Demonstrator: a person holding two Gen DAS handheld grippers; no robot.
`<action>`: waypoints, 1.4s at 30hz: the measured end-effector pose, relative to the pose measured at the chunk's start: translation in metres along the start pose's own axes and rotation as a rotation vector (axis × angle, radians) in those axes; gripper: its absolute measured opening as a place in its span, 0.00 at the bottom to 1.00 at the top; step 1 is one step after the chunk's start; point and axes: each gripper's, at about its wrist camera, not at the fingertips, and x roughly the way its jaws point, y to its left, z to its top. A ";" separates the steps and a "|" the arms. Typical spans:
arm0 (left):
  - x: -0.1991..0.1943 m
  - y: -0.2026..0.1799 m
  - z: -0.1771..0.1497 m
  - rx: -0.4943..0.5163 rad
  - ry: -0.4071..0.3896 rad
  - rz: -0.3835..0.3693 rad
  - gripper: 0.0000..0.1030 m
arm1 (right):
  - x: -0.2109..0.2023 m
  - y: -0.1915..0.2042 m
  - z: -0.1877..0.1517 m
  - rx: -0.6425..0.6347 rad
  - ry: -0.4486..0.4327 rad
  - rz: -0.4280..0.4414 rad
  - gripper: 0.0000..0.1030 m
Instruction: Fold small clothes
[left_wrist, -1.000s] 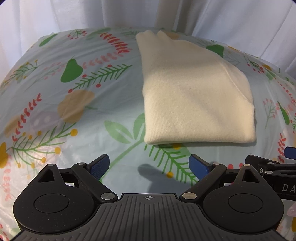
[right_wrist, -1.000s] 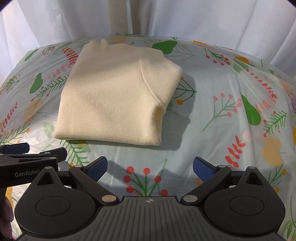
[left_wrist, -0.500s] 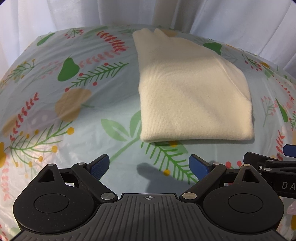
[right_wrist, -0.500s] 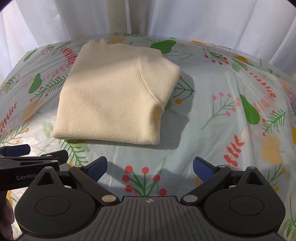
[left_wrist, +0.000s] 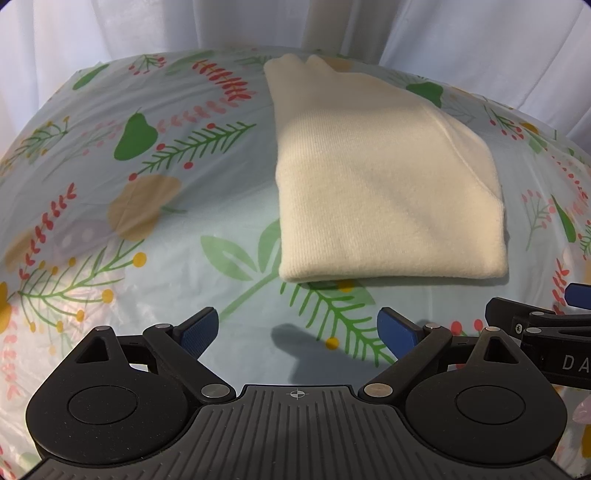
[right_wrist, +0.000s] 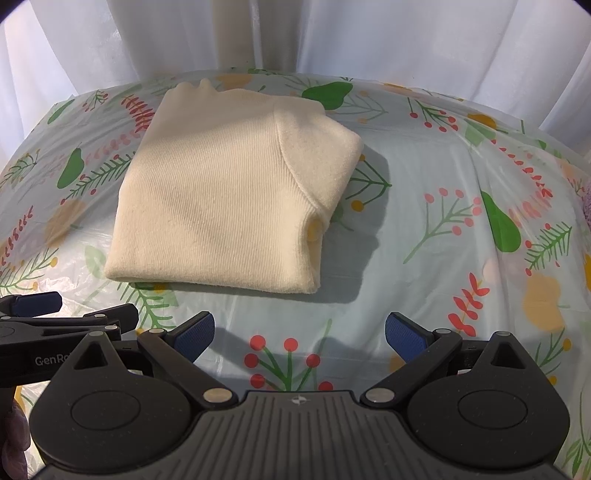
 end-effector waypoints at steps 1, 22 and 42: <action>0.000 0.000 0.000 0.000 0.001 0.001 0.94 | 0.000 0.000 0.000 0.001 0.000 -0.001 0.96; 0.001 -0.001 0.000 0.003 0.012 0.000 0.94 | 0.000 0.000 0.000 0.000 -0.004 -0.004 0.96; 0.006 -0.006 0.001 0.024 0.011 0.012 0.94 | 0.002 0.001 0.001 -0.003 -0.005 -0.016 0.96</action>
